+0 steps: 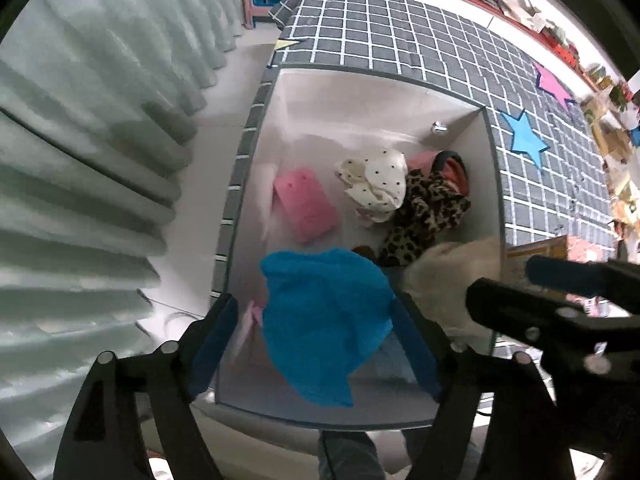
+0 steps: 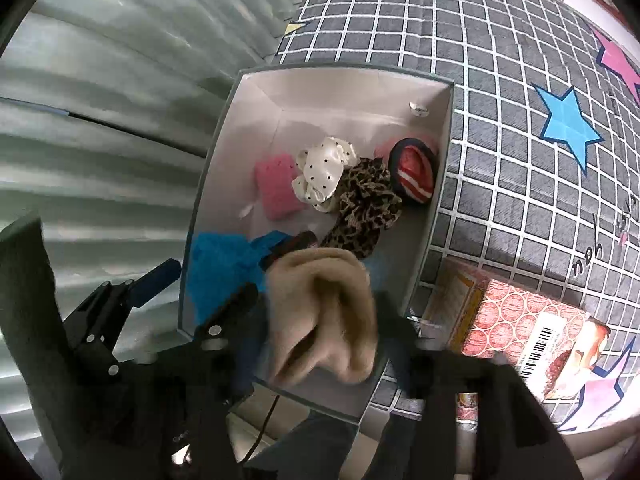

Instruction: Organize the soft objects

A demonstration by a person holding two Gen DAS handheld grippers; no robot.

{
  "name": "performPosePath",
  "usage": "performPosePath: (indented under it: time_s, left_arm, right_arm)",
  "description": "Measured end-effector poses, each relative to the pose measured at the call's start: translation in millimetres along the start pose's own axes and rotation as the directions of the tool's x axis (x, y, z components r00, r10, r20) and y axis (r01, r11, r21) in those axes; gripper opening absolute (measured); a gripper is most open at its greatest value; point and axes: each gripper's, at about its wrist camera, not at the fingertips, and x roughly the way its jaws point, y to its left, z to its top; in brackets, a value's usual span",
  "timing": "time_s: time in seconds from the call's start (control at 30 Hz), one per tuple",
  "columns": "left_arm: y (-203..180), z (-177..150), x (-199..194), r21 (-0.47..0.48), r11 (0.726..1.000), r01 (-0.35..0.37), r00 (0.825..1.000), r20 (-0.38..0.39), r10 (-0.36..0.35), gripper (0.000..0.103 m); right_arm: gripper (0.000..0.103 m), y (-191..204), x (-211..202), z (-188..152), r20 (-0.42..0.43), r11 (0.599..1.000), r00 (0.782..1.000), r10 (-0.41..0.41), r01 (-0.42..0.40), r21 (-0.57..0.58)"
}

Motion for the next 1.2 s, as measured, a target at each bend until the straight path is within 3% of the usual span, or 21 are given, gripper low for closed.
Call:
performPosePath:
  time_s: [0.07,0.13,0.2,0.3,0.57,1.2]
  left_arm:
    - [0,0,-3,0.004,1.000,-0.009,1.000,0.014,0.009,0.086]
    - [2,-1,-6,-0.002,0.999,-0.034,0.999,0.034,0.034,0.086]
    - [6,-1,-11,-0.015,0.998,-0.058,0.996,0.069,0.059,0.086]
    - [11,1,-10,-0.035,0.999,-0.014,0.999,0.048,0.015,0.086]
    - [9,-3,-13,-0.036,0.999,0.019,0.999,0.041,-0.017,0.086]
    - [8,-11,-20,-0.018,1.000,0.020,0.999,0.046,-0.019,0.086]
  right_arm:
    - [0.069,1,-3,0,0.010,1.000,1.000,-0.005,0.005,-0.003]
    - [0.092,3,-5,1,0.013,1.000,1.000,-0.015,0.015,-0.012]
    - [0.097,5,-8,1,0.029,0.999,0.999,-0.036,0.037,-0.024]
    - [0.102,8,-12,1,0.048,0.997,0.997,-0.063,0.065,-0.046]
    - [0.102,12,-20,0,0.107,0.988,0.986,-0.129,0.137,-0.071]
    - [0.102,17,-25,-5,0.113,0.986,0.983,-0.143,0.151,-0.066]
